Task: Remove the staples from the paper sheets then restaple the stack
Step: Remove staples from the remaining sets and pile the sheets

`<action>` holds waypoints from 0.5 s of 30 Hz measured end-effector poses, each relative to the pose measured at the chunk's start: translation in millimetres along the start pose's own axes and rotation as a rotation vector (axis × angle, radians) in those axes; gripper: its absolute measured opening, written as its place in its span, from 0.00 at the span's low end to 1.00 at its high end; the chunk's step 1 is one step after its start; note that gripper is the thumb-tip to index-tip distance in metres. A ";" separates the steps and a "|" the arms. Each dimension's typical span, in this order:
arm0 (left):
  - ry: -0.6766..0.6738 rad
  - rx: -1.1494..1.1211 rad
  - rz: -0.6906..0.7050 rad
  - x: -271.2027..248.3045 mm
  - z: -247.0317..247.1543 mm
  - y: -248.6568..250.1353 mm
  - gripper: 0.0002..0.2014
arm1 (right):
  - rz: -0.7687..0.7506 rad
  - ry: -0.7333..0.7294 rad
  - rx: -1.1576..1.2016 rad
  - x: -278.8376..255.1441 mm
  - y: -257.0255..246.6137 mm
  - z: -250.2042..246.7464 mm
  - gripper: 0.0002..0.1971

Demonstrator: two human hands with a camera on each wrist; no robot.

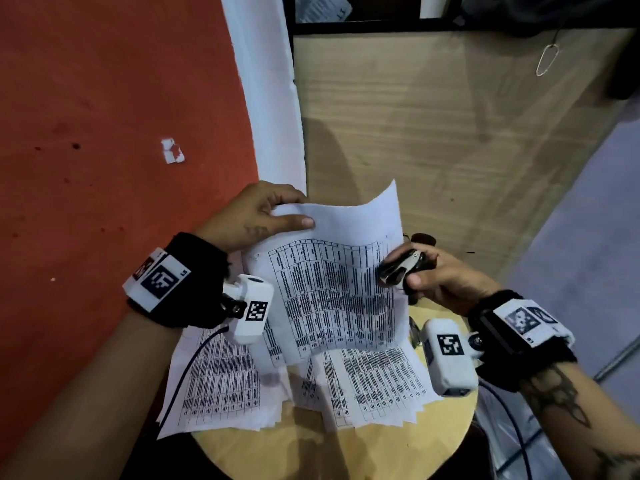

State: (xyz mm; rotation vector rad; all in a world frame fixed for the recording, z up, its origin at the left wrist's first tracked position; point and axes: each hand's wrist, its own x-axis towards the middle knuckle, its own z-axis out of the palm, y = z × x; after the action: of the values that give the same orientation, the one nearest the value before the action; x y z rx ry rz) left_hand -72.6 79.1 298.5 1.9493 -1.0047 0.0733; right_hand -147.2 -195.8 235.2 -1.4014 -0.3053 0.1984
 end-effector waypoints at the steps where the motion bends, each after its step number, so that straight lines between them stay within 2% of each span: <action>1: 0.013 -0.026 -0.008 0.4 0.3 -1.0 0.09 | -0.019 0.014 -0.039 0.0 -2.3 3.5 0.30; 5: 0.228 -0.104 -0.010 0.3 -0.4 -8.8 0.13 | -0.110 0.183 -0.080 2.9 -6.4 10.9 0.34; 8: 0.451 -0.167 0.003 -4.1 -13.8 -16.3 0.17 | -0.138 0.305 0.028 2.8 -6.7 7.4 0.32; 10: 0.560 -0.327 -0.041 -8.9 -16.5 -25.3 0.21 | -0.131 0.344 0.097 1.9 -5.9 4.6 0.33; 12: 0.543 -0.494 -0.141 -15.8 -5.4 -34.2 0.32 | -0.126 0.373 0.139 3.3 -3.0 4.0 0.34; 14: 0.442 -0.541 -0.235 -26.6 18.3 -44.8 0.46 | -0.116 0.398 0.156 7.1 2.0 6.3 0.35; 15: 0.432 -0.553 -0.264 -33.3 31.3 -50.9 0.46 | -0.111 0.401 0.162 8.5 4.2 9.6 0.36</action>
State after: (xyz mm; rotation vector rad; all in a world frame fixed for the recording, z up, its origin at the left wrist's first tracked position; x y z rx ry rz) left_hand -70.8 89.2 230.8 1.4513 -0.4160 0.0563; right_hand -142.1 -183.5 233.2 -1.2278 -0.0321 -0.1471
